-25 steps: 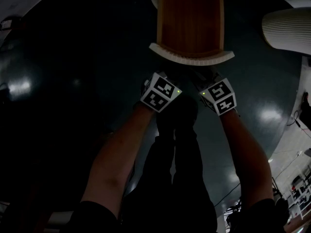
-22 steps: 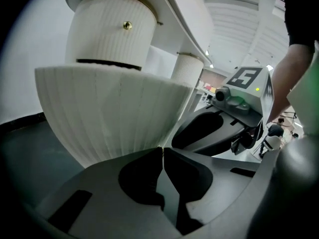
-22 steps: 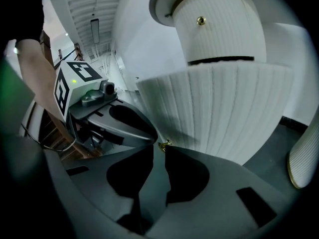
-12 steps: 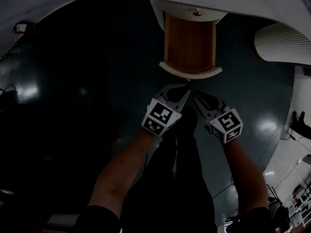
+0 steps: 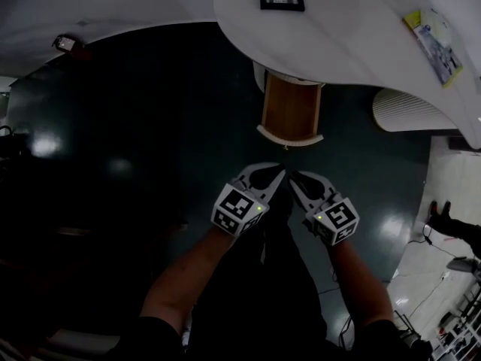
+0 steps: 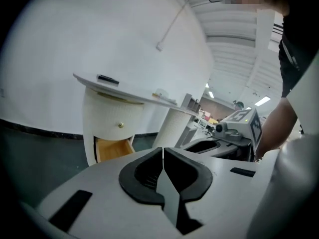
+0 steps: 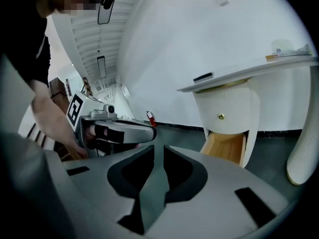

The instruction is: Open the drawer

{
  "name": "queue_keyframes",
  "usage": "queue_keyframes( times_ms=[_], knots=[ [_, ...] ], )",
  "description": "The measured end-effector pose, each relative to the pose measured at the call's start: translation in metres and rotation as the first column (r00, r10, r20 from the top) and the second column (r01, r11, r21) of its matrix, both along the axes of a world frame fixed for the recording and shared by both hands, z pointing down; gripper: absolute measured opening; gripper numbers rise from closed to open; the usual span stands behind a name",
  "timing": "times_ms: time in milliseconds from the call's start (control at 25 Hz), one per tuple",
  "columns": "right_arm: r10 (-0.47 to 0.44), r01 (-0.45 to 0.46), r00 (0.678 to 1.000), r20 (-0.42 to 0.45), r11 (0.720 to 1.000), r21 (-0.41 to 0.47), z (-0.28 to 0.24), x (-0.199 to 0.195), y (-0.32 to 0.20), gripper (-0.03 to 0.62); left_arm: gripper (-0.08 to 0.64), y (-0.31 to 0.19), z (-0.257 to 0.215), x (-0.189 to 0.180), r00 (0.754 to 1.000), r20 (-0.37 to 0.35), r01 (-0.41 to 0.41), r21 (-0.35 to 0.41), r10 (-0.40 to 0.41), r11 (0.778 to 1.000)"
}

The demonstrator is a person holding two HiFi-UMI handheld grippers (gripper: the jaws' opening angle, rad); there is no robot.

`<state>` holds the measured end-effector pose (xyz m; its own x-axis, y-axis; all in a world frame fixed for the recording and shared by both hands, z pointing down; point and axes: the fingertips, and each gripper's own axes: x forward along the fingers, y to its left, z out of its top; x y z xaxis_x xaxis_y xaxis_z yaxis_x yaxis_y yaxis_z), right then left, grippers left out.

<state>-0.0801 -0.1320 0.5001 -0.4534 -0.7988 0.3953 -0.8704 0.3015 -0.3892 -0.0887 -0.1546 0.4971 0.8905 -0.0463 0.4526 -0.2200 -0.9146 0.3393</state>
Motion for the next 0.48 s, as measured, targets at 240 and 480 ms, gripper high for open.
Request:
queue_keyframes(
  times_ms=[240, 480],
  knots=[
    [-0.023, 0.022, 1.000, 0.011, 0.998, 0.051, -0.107, -0.008, 0.031, 0.054, 0.018, 0.041, -0.106, -0.013, 0.999, -0.036, -0.005, 0.040, 0.006, 0.999],
    [-0.008, 0.016, 0.999, -0.048, 0.988, 0.156, -0.194, -0.028, 0.058, 0.054, 0.018, 0.059, -0.193, -0.053, 0.997, -0.075, 0.029, 0.063, -0.024, 0.998]
  ],
)
